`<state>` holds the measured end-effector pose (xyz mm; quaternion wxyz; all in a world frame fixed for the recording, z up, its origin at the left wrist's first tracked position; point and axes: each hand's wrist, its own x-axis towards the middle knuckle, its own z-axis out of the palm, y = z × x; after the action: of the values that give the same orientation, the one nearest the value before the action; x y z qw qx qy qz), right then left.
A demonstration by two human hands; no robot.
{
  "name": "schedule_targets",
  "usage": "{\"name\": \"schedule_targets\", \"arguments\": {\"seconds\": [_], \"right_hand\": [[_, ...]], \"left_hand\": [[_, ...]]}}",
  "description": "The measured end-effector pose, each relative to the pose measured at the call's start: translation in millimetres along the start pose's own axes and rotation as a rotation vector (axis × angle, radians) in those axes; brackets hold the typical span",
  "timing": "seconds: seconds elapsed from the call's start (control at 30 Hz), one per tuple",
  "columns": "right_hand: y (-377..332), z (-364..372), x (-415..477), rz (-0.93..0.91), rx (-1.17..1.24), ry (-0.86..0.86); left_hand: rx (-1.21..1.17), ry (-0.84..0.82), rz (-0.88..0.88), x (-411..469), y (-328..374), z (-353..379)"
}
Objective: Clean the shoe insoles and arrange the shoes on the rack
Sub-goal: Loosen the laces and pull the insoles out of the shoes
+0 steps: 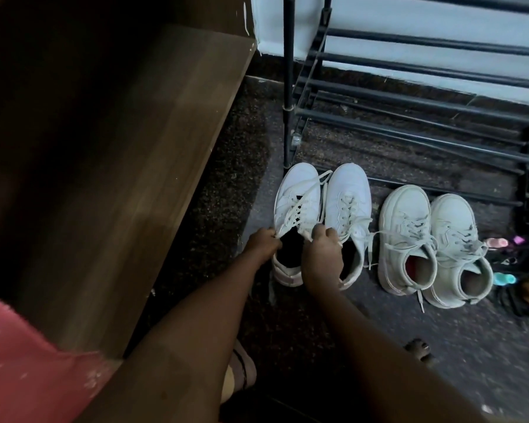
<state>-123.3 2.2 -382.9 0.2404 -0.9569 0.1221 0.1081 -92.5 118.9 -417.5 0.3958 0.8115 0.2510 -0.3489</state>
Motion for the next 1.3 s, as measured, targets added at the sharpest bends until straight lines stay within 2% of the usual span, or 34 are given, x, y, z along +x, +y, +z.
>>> {"name": "schedule_targets", "arguments": {"seconds": [0.07, 0.17, 0.27, 0.37, 0.47, 0.53, 0.6, 0.67, 0.87, 1.07, 1.3], "right_hand": [[-5, 2, -10, 0.006, -0.004, -0.107], [-11, 6, 1, 0.213, 0.043, -0.411], [-23, 9, 22, 0.285, 0.048, -0.696], [-37, 10, 32, 0.373, 0.301, -0.848], [-40, 20, 28, 0.594, 0.679, -0.758], [-41, 31, 22, 0.605, 0.702, -0.611], [-42, 25, 15, 0.553, 0.447, -0.419], [-37, 23, 14, 0.529, 0.246, -0.323], [-34, 24, 18, 0.425, 0.013, -0.320], [-26, 12, 22, 0.562, 0.136, -0.287], [-26, 6, 17, 0.604, 0.195, -0.167]], "left_hand": [[-0.091, -0.013, -0.065, 8, -6, 7], [-0.185, -0.022, -0.131, 27, -22, 22], [-0.203, 0.010, -0.114, 47, -38, 33], [-0.245, 0.017, -0.102, 30, -30, 25], [-0.286, 0.016, -0.093, 11, -19, 18], [-0.299, -0.003, -0.079, 3, -16, 14], [-0.257, 0.004, -0.032, 0, -16, 12], [-0.206, 0.018, -0.004, -2, -16, 12], [-0.147, 0.064, 0.030, 4, -24, 21], [-0.172, 0.061, 0.054, 1, -25, 28], [-0.009, 0.126, 0.120, -14, -9, 34]]}}
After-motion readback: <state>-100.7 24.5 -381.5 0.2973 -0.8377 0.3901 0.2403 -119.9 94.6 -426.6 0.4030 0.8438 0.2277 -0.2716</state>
